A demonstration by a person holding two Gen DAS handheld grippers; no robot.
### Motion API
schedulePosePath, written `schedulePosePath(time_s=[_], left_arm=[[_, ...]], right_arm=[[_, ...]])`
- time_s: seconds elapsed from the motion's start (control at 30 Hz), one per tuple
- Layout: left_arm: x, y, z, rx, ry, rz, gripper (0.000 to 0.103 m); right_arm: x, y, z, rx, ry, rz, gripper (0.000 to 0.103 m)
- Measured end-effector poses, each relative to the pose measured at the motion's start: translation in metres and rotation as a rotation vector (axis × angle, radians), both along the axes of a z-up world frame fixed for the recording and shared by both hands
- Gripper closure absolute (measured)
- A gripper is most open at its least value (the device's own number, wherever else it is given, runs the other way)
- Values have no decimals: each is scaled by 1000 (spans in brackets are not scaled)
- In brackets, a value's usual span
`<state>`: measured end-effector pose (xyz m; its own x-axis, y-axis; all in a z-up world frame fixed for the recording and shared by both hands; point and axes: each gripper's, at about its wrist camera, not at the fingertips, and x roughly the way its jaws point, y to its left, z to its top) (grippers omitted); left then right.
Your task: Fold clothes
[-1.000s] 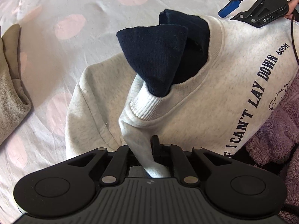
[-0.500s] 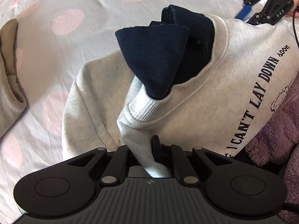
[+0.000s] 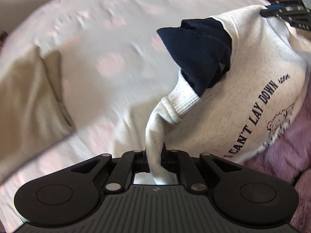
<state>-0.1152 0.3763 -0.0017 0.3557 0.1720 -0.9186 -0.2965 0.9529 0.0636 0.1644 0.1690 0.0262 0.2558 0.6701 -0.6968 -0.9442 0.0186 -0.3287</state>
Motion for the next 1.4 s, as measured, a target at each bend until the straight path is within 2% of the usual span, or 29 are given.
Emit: schedulePosePath(time_s=[0.03, 0.1, 0.23, 0.37, 0.5, 0.63, 0.77, 0.9, 1.07, 1.27, 1.4], left_arm=[[26, 26, 21, 31, -29, 12, 100], [26, 27, 54, 95, -89, 33, 100], [11, 8, 126, 232, -219, 72, 100], [7, -7, 194, 348, -383, 104, 100], [7, -20, 261, 459, -553, 136, 100], [14, -31, 299, 561, -690, 127, 100], [11, -56, 306, 618, -758, 72, 100], [-1, -84, 308, 675, -833, 42, 100], [-9, -111, 328, 705, -880, -2, 100], [4, -113, 329, 651, -901, -44, 100], [44, -101, 319, 613, -855, -62, 100]], right_arm=[[-6, -1, 13, 50, -53, -8, 98], [-15, -4, 37, 145, -134, -27, 98], [-26, -8, 91, 317, -238, -78, 98], [-38, -16, 139, 468, -329, -124, 98], [-44, -33, 186, 631, -377, -188, 98], [-51, -57, 226, 769, -430, -227, 98], [-54, -82, 250, 863, -460, -265, 98], [-57, -104, 254, 931, -491, -283, 98], [-70, -128, 259, 1015, -521, -306, 98], [-65, -140, 267, 1063, -543, -336, 98], [-49, -127, 256, 1012, -537, -374, 98]])
